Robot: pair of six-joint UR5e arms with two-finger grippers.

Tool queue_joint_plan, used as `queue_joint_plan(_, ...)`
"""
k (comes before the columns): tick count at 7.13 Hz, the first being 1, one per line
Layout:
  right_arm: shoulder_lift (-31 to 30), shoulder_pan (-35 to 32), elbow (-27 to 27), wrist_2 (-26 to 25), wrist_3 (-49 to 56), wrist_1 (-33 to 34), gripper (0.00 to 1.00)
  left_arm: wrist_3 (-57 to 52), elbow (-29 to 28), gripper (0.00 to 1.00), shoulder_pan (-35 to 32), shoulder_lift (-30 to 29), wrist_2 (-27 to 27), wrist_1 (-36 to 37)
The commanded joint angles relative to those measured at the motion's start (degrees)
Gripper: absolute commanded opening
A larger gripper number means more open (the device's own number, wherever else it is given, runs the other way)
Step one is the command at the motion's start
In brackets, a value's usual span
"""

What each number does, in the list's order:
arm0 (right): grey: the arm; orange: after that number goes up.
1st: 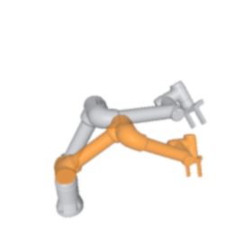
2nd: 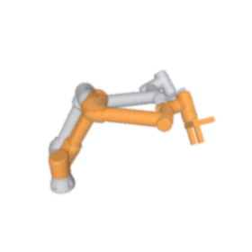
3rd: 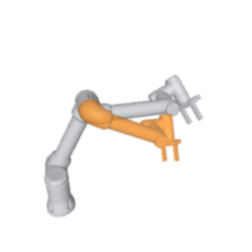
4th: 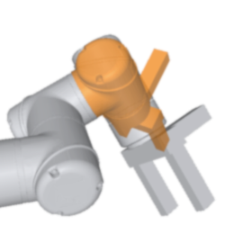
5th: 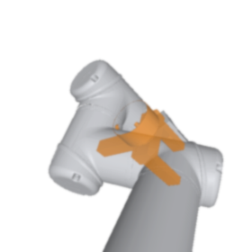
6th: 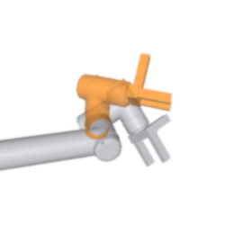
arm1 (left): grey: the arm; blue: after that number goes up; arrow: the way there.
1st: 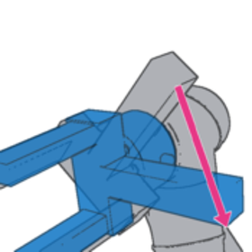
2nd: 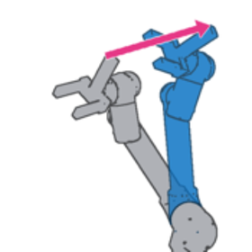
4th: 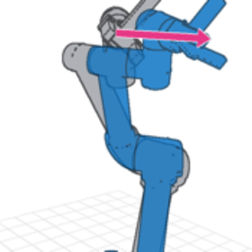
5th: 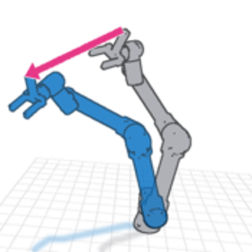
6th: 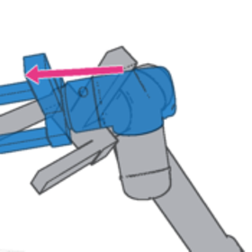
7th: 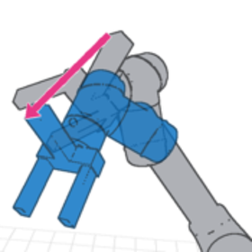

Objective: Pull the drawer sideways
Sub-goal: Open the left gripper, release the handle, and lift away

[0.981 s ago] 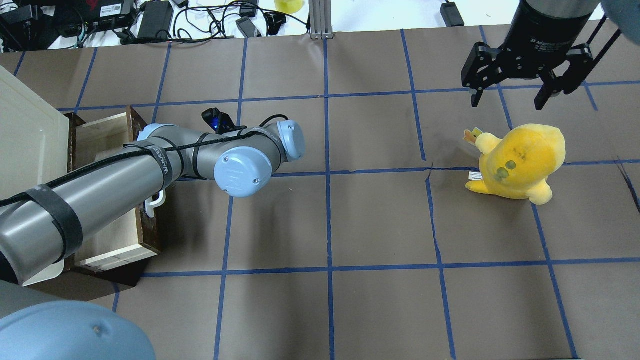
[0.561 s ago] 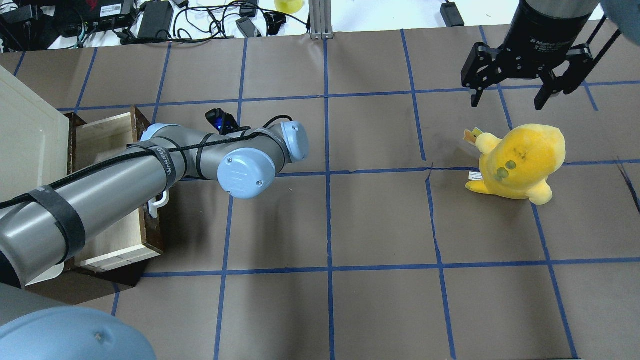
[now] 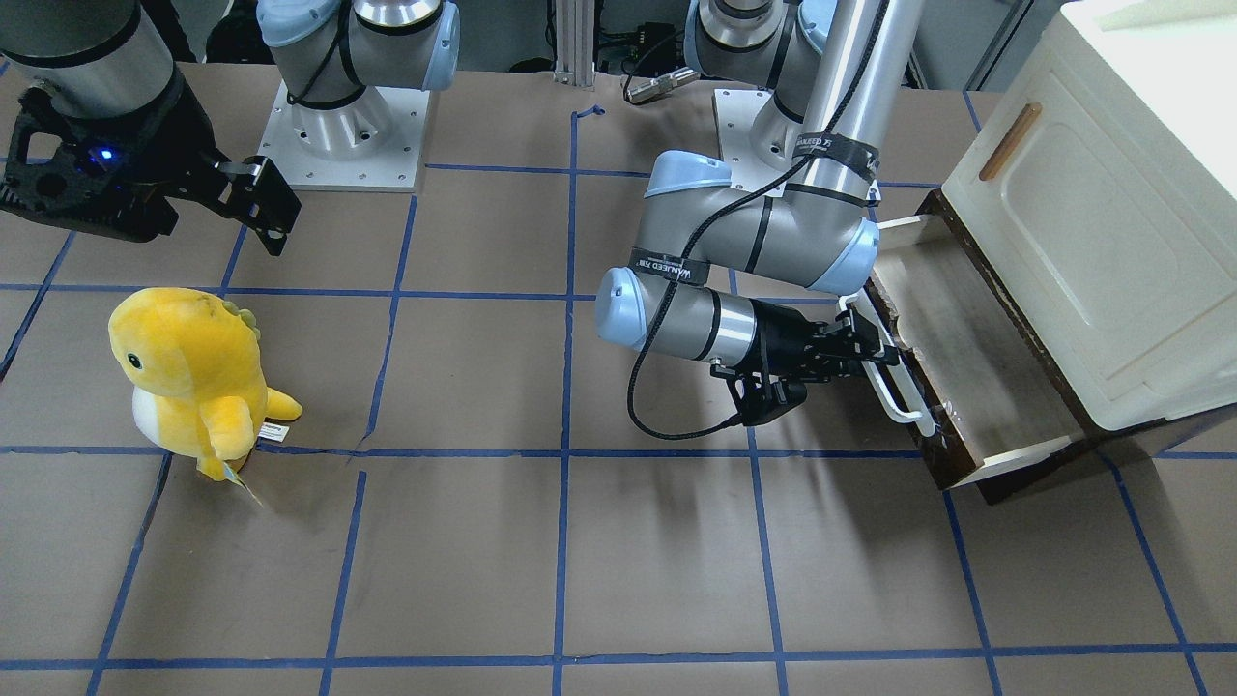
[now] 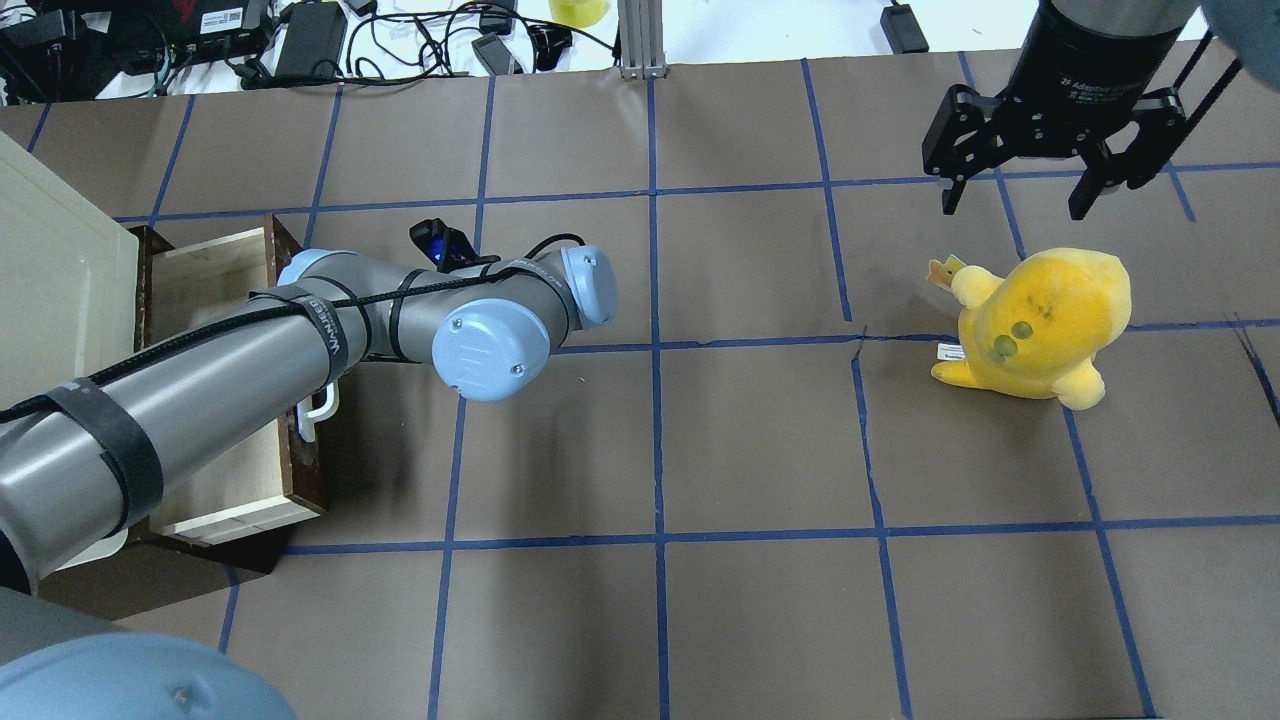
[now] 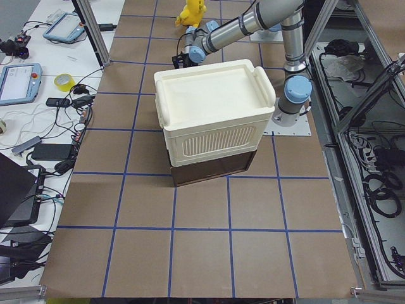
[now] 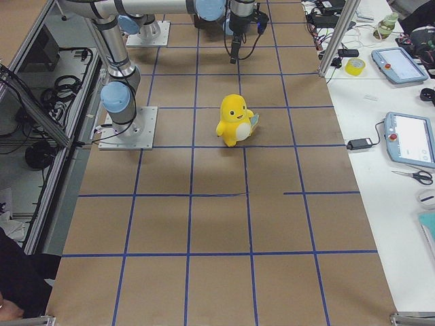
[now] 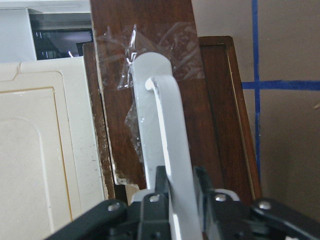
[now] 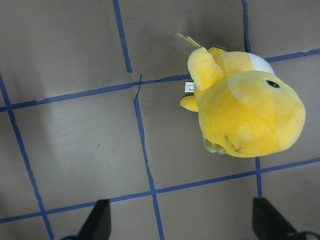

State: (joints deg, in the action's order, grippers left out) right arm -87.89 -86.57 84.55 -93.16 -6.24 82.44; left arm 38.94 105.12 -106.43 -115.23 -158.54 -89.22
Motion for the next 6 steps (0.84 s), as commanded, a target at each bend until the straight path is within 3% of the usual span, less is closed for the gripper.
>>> queue_joint_plan(1,0.0,0.0,0.0,0.0,0.0,0.0,1.00,-0.1,-0.6,0.70,0.0,0.0,0.2,0.1)
queue_joint_plan(2,0.0,0.0,0.0,0.0,0.0,0.0,1.00,-1.9,-1.9,0.70,0.0,0.4,0.9,0.5)
queue_joint_plan(5,0.0,0.0,0.0,0.0,0.0,0.0,1.00,-17.7,-11.0,0.70,-0.2,4.0,20.4,1.4)
queue_joint_plan(6,0.0,0.0,0.0,0.0,0.0,0.0,1.00,-28.8,-14.5,0.70,-0.2,5.7,26.6,2.4)
